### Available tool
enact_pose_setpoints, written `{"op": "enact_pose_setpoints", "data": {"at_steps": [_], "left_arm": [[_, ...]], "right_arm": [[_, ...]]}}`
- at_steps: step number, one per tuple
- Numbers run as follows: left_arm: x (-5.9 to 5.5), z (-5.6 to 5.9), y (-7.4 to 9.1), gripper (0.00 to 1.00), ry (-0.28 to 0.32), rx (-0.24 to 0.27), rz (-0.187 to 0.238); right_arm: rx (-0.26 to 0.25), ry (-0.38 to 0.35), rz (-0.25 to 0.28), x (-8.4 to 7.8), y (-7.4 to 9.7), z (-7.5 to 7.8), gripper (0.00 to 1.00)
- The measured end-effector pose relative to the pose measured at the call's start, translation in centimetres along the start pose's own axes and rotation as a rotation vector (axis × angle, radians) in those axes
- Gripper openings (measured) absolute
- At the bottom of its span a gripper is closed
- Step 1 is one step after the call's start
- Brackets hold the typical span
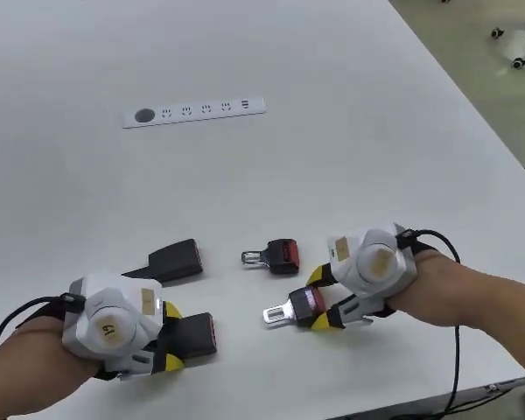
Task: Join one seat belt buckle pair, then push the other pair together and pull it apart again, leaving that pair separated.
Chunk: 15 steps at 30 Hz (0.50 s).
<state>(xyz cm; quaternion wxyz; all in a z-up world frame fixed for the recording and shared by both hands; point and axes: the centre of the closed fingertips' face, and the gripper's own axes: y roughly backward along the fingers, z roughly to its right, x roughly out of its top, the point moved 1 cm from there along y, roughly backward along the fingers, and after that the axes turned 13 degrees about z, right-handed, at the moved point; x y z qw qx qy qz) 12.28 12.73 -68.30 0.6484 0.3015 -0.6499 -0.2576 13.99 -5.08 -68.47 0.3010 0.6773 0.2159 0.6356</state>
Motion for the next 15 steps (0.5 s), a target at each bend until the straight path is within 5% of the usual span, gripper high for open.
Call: {"op": "enact_pose_setpoints", "data": {"at_steps": [15], "left_arm": [[-0.09, -0.15, 0.12, 0.34, 0.046, 0.026, 0.009]], "right_arm": [[-0.023, 0.005, -0.067, -0.14, -0.06, 0.09, 0.33]]}}
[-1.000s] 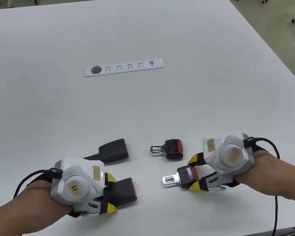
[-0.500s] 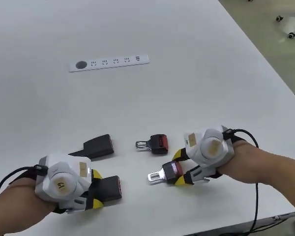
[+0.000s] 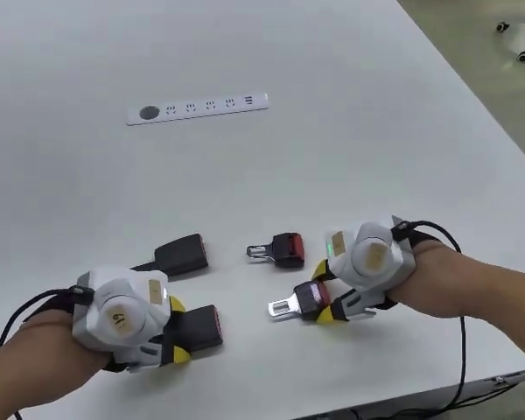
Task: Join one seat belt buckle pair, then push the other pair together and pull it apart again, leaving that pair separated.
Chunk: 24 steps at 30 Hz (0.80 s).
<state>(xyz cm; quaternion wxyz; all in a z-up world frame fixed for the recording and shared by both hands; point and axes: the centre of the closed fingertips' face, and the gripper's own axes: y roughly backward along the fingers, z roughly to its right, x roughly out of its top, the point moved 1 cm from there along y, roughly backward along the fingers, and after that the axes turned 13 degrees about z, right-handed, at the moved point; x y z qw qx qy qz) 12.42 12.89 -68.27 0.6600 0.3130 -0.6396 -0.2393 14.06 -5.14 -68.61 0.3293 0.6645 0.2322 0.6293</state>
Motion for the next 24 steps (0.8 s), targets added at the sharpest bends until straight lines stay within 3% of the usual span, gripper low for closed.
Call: {"op": "enact_pose_setpoints", "data": {"at_steps": [3, 9, 24], "left_arm": [[-0.1, -0.1, 0.0, 0.34, 0.015, 0.011, 0.011], [-0.1, 0.0, 0.0, 0.33, 0.014, 0.004, 0.011], [0.2, 0.3, -0.2, 0.33, 0.006, -0.021, -0.018]], "right_arm": [[-0.013, -0.007, -0.012, 0.1, -0.1, -0.4, 0.33], [-0.034, -0.048, 0.019, 0.8, -0.9, -1.0, 0.33], [-0.053, -0.063, 0.068, 4.5, -4.5, -2.6, 0.32]]}}
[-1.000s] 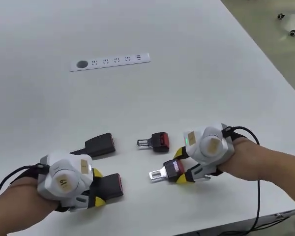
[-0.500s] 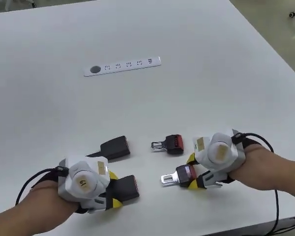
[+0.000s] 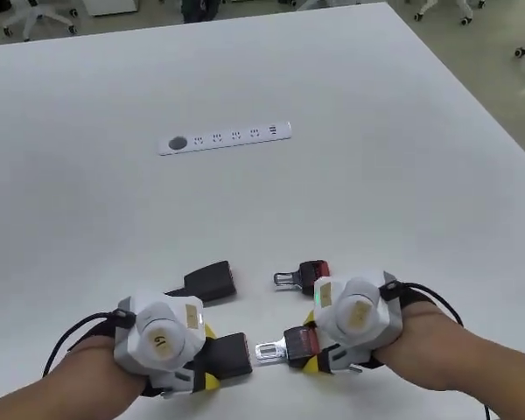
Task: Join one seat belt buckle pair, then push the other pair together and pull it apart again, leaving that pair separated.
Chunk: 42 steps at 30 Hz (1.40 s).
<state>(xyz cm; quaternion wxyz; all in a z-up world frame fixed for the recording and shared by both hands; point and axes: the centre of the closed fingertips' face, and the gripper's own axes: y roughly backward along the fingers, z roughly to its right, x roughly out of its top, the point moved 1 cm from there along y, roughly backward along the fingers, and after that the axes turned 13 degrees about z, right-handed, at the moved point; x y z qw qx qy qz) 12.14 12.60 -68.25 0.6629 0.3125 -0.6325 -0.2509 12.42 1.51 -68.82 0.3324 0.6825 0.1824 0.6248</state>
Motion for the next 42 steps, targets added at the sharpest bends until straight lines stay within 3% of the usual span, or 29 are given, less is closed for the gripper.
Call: {"op": "enact_pose_setpoints", "data": {"at_steps": [11, 16, 28, 42], "left_arm": [[0.1, 0.1, 0.0, 0.33, -0.005, -0.011, -0.013], [0.1, 0.1, 0.0, 0.33, -0.009, -0.013, -0.023], [0.1, 0.0, -0.1, 0.32, -0.046, -0.045, -0.004], [0.0, -0.3, -0.3, 0.32, -0.061, -0.064, -0.024]], "right_arm": [[-0.012, 0.010, -0.003, 0.6, -0.3, 0.0, 0.32], [0.000, 0.034, 0.002, 1.1, -0.8, -0.7, 0.32], [0.012, 0.007, 0.037, 1.3, -1.4, -0.5, 0.32], [0.034, 0.002, 0.048, 1.7, -2.0, -0.4, 0.31]]}}
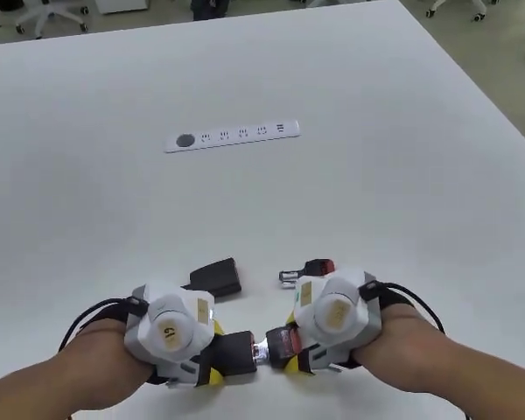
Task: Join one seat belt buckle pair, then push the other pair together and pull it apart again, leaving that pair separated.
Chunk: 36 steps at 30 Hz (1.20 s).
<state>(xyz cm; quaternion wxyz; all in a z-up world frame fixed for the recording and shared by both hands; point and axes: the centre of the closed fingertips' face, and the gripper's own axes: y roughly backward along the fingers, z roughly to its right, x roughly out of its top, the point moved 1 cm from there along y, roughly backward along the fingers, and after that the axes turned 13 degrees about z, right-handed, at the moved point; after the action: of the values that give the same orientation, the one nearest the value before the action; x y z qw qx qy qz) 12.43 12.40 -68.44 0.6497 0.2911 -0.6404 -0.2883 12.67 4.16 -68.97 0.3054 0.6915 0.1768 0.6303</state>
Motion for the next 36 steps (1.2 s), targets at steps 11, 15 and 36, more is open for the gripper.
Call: {"op": "enact_pose_setpoints", "data": {"at_steps": [11, 15, 36], "left_arm": [[0.0, -0.1, 0.1, 0.31, -0.006, 0.002, -0.004], [0.3, 0.0, 0.2, 0.31, -0.008, 0.001, -0.008], [0.2, 0.4, 0.4, 0.31, 0.015, 0.009, -0.015]], "right_arm": [[0.012, 0.000, 0.029, 1.6, -0.6, -0.5, 0.31], [0.007, 0.005, 0.021, 1.6, -0.4, -0.6, 0.31], [0.014, 0.036, -0.010, 0.6, 0.5, -0.6, 0.30]]}}
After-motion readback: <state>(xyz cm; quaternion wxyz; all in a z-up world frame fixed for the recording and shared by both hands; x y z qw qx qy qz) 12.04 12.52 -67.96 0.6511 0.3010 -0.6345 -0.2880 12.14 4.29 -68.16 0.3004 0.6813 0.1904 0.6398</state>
